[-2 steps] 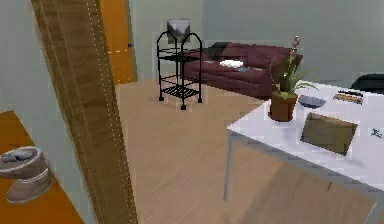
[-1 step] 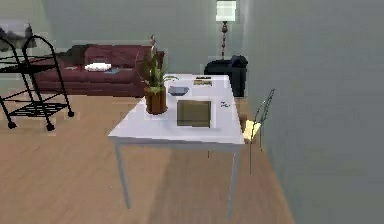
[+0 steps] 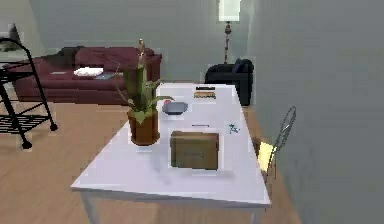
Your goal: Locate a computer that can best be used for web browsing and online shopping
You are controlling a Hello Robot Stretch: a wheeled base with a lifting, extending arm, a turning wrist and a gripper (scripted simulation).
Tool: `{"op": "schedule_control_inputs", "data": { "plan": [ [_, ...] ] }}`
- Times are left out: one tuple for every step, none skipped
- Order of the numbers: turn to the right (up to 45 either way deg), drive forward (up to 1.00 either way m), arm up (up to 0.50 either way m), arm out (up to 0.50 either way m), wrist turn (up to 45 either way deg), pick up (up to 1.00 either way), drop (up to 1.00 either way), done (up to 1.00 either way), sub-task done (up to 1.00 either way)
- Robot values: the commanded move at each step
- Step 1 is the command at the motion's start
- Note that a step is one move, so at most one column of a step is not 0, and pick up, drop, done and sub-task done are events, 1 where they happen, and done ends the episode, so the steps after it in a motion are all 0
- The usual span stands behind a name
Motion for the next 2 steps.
{"op": "schedule_control_inputs", "data": {
  "plan": [
    [-36.0,0.0,0.0,0.0,0.0,0.0,0.0,0.0,0.0],
    [0.0,0.4,0.0,0.0,0.0,0.0,0.0,0.0,0.0]
  ]
}}
